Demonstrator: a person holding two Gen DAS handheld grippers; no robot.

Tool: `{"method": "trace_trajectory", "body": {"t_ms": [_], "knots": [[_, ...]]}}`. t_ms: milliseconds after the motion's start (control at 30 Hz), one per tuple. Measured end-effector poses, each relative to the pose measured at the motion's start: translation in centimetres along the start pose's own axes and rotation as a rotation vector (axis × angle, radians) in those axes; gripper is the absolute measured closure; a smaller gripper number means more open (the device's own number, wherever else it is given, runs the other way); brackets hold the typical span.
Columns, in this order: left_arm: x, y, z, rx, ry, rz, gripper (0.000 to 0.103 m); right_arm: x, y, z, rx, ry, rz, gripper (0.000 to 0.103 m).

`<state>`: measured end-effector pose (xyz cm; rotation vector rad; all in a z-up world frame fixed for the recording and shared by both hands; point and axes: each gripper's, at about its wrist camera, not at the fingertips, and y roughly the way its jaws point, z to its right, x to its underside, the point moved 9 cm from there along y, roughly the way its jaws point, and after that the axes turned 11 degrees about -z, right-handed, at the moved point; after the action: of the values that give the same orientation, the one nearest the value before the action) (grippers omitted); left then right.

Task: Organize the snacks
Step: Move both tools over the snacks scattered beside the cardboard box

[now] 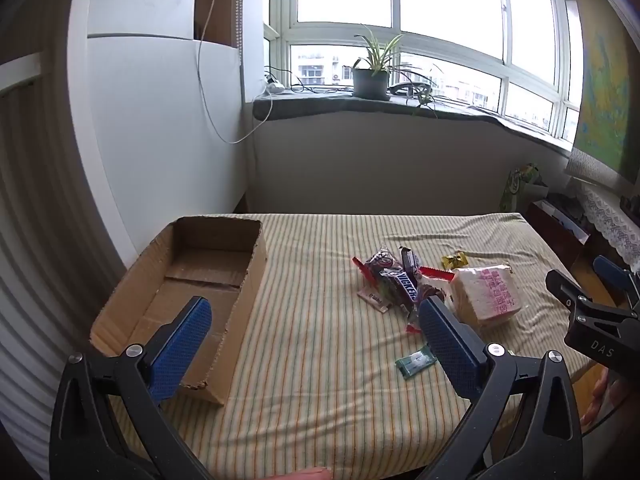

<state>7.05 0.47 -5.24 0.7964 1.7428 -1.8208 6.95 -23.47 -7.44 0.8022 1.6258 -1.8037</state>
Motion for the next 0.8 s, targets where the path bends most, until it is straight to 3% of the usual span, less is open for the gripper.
{"method": "trace_trajectory", "body": {"t_ms": [533,700,800], "knots": [[0.4,-0.3,0.6,0.019,0.004,-0.014,0.0,0.0,-0.5,0.5,-0.006,0.016,0.004,0.0],[1.7,0.9,1.4,0.053,0.016,-0.095,0.0,0.7,-0.1,0.3,0.011,0.0,-0.019,0.0],[3.0,2.0,1.8,0.118,-0.01,-0.168,0.0,1.1,0.2,0.4,0.015,0.0,-0.028,0.0]]}}
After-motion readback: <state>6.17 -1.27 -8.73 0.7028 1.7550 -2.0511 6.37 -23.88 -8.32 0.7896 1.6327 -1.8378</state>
